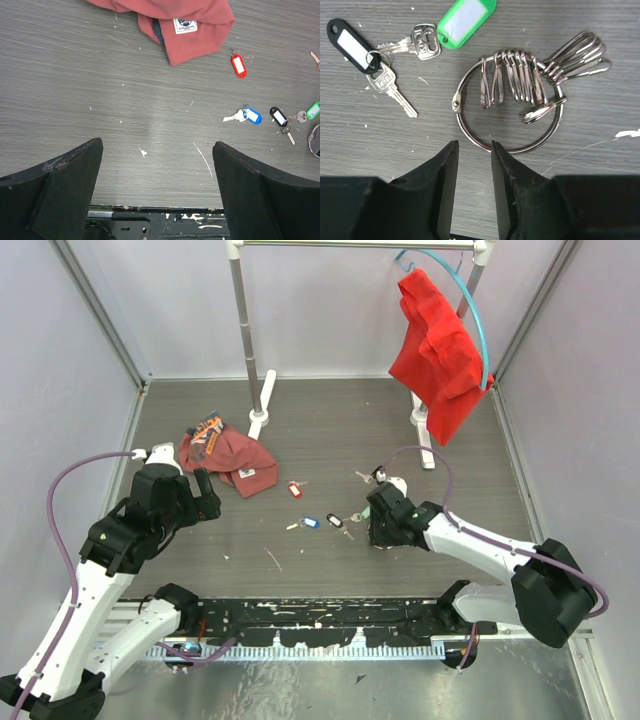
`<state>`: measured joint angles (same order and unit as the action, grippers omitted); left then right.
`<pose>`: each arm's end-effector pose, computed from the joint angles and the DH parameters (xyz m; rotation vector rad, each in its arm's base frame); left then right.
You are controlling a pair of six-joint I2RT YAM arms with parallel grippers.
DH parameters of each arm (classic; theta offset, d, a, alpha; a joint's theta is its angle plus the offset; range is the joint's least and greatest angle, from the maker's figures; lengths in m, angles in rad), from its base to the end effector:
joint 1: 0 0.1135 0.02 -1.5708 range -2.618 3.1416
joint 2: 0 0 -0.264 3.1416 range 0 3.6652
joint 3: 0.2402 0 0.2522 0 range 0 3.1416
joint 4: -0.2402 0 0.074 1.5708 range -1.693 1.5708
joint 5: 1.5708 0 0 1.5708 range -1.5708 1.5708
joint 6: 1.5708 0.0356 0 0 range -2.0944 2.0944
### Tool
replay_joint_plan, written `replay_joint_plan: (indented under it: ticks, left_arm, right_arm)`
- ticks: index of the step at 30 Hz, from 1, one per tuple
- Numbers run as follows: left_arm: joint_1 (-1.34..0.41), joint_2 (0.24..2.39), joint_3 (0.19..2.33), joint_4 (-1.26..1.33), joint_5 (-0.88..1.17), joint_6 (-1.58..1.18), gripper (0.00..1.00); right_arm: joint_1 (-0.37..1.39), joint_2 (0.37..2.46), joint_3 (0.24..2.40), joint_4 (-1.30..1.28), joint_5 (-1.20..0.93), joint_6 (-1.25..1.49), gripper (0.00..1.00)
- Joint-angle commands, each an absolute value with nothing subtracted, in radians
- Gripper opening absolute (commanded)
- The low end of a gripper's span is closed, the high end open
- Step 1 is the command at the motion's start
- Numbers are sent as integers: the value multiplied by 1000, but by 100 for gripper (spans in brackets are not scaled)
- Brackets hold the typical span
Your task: Put the keys on the keyring
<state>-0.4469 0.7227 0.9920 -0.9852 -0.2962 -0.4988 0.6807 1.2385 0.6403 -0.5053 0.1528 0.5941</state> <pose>0.1160 -0.0441 0.3402 -0.2112 2.2449 -0.1679 0.1738 0.1338 0.1772 -0.0669 2.6686 0.2138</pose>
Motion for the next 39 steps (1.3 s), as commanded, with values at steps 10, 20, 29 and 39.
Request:
replay_joint_plan:
  ticks: [10,20,29,39]
  left_arm:
    - [-448,720,976,-954,-272,-482,98]
    - [-449,726,976,-955,-268,-479,98]
    - [-449,730,976,-954,-267,-479,98]
    - [-449,730,975,-954,-266,-479,98]
  right_arm:
    - [737,1127,524,-328,352,818,33]
    - [738,1178,495,-245,316,846,31]
    - [738,1194,495,-242,335,856,30]
    - [738,1202,492,-248,353,869,30]
